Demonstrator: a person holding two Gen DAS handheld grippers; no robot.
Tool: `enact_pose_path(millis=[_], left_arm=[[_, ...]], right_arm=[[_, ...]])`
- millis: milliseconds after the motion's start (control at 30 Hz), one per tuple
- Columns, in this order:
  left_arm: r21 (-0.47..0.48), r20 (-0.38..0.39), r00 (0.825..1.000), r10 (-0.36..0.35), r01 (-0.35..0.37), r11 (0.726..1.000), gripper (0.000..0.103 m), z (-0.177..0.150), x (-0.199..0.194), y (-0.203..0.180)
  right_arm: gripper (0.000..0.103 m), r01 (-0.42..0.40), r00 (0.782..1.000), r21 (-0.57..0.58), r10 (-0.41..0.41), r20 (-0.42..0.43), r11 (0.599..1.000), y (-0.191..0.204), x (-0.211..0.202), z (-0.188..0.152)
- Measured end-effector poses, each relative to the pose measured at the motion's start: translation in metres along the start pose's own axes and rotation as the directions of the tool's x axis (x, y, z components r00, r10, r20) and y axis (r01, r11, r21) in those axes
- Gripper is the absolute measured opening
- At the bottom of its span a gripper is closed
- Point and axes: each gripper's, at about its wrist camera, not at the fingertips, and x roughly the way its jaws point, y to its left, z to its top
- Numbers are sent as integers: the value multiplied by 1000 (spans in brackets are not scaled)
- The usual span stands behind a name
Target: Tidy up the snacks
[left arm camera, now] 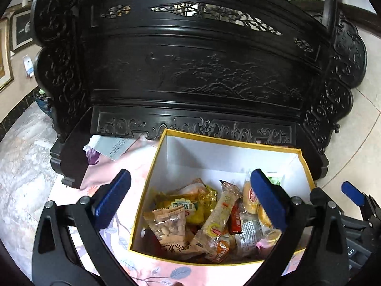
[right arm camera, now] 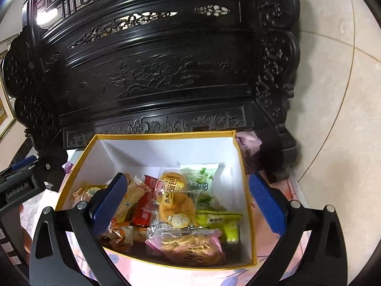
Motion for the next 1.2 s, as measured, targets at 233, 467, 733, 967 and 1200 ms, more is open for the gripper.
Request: enact_pose_path(millis=[233, 467, 733, 967, 1200], left_arm=[[13, -1, 1000, -16, 16, 1000, 101, 2, -1, -1], [0, -20, 998, -63, 63, 998, 101, 1, -1, -2], [58, -33, 998, -48, 50, 997, 101, -2, -2, -12], [98, -17, 999, -43, 44, 994, 101, -3, -6, -20], [65, -32, 997, -65, 67, 996, 101, -4, -6, -18]], right_arm=[[102, 11, 1000, 5, -11, -5, 1000, -2, -2, -1], [102, 4, 1000, -4, -5, -22, 1000, 1, 1, -5], [102, -6, 999, -4, 6, -42, 1000, 5, 5, -9], [102, -13, 999, -11, 12, -46, 1000, 8, 5, -10], [102, -21, 998, -12, 20, -54, 1000, 10, 6, -10]])
